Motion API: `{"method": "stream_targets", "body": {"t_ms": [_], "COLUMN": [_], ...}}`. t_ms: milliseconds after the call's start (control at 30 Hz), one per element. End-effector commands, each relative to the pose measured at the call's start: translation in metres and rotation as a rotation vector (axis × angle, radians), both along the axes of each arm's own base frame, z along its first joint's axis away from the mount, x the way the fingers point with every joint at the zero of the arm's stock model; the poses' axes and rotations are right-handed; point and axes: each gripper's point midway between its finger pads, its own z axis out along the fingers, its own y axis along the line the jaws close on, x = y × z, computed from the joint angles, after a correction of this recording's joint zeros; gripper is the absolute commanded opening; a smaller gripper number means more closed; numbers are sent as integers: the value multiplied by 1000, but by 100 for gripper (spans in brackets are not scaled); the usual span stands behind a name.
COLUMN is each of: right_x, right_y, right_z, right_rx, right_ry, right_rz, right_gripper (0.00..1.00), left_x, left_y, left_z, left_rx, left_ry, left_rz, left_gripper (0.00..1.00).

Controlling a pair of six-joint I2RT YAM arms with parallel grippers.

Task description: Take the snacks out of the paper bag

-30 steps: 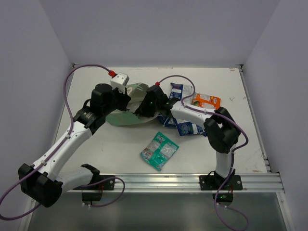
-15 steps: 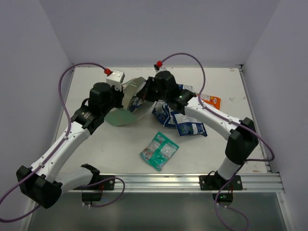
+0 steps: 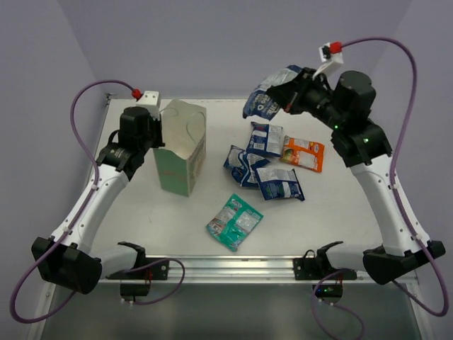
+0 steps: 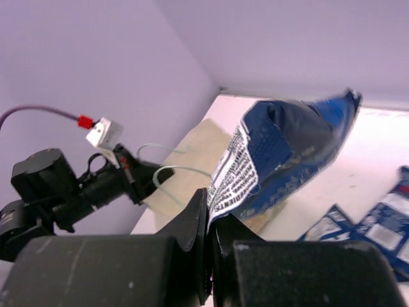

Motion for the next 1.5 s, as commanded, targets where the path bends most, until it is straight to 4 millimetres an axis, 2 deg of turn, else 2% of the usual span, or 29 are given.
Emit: {"method": "stream_targets", "body": {"t_ms": [0, 33, 133, 167, 233, 267, 300, 333, 367, 467, 500, 567, 600, 667, 733, 800, 900, 933, 967, 1033, 1067, 1133, 1167, 1200, 1233, 1267, 1333, 1400, 1467], "right_x": [-9, 7, 38, 64, 94, 120, 134, 151, 173, 211, 230, 248, 260, 271, 278, 269, 247, 237, 231, 212, 205, 182, 170, 158, 146, 133, 109, 82, 69], "right_y": [-39, -64, -98, -115, -134, -136, -137, -146, -150, -157, -158, -162, -165, -179, -196, -216, -239, -243, -250, -262, -272, -278, -282, -289, -288, -288, -281, -273, -262], "right_z": [20, 16, -2, -21, -41, -57, -69, -70, -96, -101, -115, -120, -138, -157, -199, -244, -287, -292, -298, -308, -293, -290, -265, -266, -260, -233, -233, -213, -196], "right_rx": [-55, -66, -71, -80, -90, -83, -72, -55, -34, 15, 26, 49, 53, 71, 83, 120, 142, 128, 82, 1, -36, -89, -98, -123, -129, -129, -130, -112, -86], "right_ry": [-65, -57, 0, 49, 87, 97, 113, 91, 147, 109, 122, 96, 112, 141, 233, 366, 488, 526, 541, 611, 592, 625, 591, 606, 612, 553, 550, 491, 424], "right_rz": [-17, -96, -176, -223, -261, -260, -266, -285, -291, -315, -315, -317, -324, -360, -390, -437, -497, -509, -533, -569, -633, -674, -711, -764, -772, -788, -779, -773, -736], "right_gripper": [0, 0, 0, 0, 0, 0, 0, 0, 0, 0, 0, 0, 0, 0, 1, 10, 29, 42, 63, 77, 87, 93, 95, 98, 99, 99, 99, 99, 99], "left_x": [3, 3, 1, 1, 0, -1, -1, -2, -2, -5, -5, -5, -5, -5, -6, -8, -10, -11, -10, -10, -10, -9, -9, -9, -8, -8, -9, -10, -13], "left_y": [3, 2, -2, -2, -2, -2, -2, -1, -2, -2, -2, -2, -2, -2, -2, -3, -2, -1, 1, 5, 6, 7, 7, 6, 5, 3, 1, 0, -3], "left_z": [25, 27, 31, 32, 31, 31, 29, 31, 32, 39, 42, 45, 46, 50, 51, 50, 49, 47, 48, 45, 44, 46, 48, 52, 55, 59, 68, 73, 76], "left_rx": [-74, -78, -93, -95, -98, -98, -97, -97, -99, -99, -96, -89, -85, -85, -83, -71, -49, -40, -24, -1, 5, 16, 17, 16, 16, 16, 15, 13, 5], "left_ry": [-34, -40, -47, -46, -39, -36, -30, -32, -35, -54, -64, -71, -72, -82, -89, -92, -109, -113, -123, -124, -125, -133, -143, -152, -163, -174, -194, -205, -210], "left_rz": [4, -2, -20, -24, -25, -24, -21, -19, -22, -31, -35, -44, -48, -53, -58, -75, -95, -96, -94, -85, -83, -85, -84, -90, -97, -109, -126, -134, -155], "left_gripper": [0, 0, 0, 0, 0, 0, 0, 0, 0, 0, 0, 0, 0, 0, 0, 0, 0, 0, 0, 0, 0, 0, 0, 0, 0, 0, 0, 0, 0]}}
